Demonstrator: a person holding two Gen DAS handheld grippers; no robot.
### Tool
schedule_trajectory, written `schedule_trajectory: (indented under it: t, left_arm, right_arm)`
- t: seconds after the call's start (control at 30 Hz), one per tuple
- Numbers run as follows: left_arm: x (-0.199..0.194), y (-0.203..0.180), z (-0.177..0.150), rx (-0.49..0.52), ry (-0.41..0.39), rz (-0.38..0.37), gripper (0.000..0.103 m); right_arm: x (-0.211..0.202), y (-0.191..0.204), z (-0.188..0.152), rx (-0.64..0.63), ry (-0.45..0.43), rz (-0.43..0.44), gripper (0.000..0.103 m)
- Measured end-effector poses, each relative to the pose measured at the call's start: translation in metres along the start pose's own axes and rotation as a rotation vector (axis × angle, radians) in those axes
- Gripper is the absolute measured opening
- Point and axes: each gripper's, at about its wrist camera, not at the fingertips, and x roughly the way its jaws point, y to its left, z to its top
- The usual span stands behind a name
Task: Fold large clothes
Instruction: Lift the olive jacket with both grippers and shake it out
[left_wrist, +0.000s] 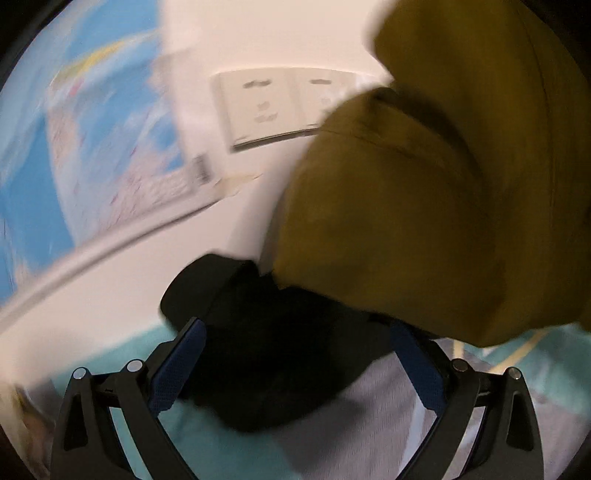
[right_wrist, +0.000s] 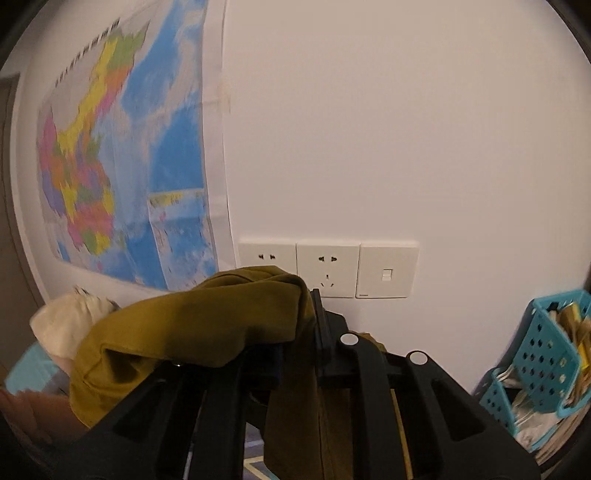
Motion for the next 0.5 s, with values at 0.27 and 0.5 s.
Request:
schedule_trajectory:
  t: [0.27,0.5]
  left_arm:
    - [0.021,-0.010,0.070,0.006,0.000,-0.032,0.003]
    - [-0.069,0.031,0.153,-0.161,-0.174,-0.172,0.003]
  right_arm:
    - [-0.041,-0.008,0.022,-0.001,-0.070,-0.013,0.011]
    - [-0.131,0.017,0.076,-0.086,-0.230,-0.037,0.010]
